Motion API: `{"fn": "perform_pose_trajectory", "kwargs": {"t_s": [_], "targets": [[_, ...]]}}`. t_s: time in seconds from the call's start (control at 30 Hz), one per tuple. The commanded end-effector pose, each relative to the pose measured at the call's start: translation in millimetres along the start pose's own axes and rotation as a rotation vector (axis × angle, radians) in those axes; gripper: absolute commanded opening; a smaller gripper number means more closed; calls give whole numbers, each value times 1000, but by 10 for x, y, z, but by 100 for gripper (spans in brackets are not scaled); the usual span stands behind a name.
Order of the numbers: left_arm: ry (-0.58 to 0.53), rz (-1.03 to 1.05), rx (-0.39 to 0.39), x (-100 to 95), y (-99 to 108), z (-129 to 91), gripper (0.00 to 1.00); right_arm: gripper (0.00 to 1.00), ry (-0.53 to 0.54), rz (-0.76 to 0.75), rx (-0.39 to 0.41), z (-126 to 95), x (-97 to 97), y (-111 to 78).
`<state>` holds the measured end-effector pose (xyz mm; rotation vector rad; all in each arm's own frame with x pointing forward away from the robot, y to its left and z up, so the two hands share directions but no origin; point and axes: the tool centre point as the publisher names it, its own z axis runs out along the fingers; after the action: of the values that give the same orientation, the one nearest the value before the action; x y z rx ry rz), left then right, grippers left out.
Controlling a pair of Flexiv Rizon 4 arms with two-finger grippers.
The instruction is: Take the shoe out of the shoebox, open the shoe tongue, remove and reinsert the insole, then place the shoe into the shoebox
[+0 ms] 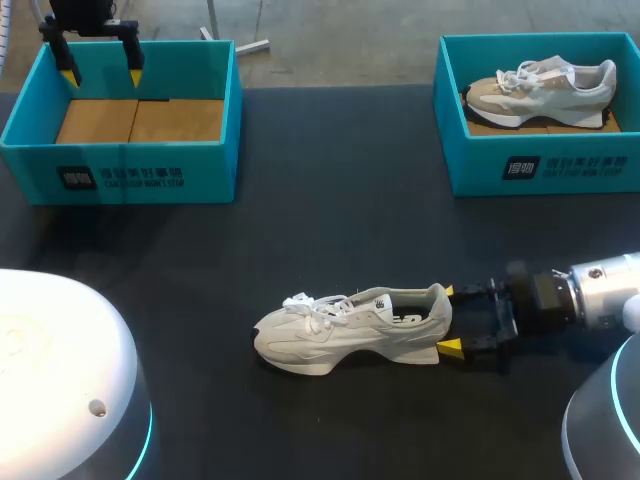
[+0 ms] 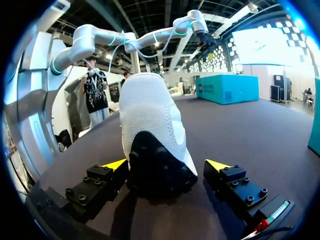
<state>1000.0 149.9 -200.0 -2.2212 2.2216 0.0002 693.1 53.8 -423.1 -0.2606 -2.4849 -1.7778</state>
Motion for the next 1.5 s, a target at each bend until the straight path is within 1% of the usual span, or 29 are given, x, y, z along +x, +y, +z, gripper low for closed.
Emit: {"fn": "perform_pose_trajectory", "kwargs": {"t_s": [0.03,0.23,0.83,0.9,0.93,0.97,1.07,1.5], "targets": [[0,0,0,0,0,0,100,100,6,3,1,42,-10,10],[0,0,0,0,0,0,100,100,10,-32,-8,69,24,48],[0,0,0,0,0,0,100,100,16,-51,-2,135,95,128],[0,0,0,0,0,0,100,96,16,-54,-2,148,101,133],[0,0,0,0,0,0,100,95,17,-57,-3,157,103,135],[0,0,0,0,0,0,100,98,19,-60,-3,167,102,136],[0,0,0,0,0,0,100,100,22,-69,-9,194,99,133],[0,0,0,0,0,0,100,100,32,-100,-11,301,77,184]]}}
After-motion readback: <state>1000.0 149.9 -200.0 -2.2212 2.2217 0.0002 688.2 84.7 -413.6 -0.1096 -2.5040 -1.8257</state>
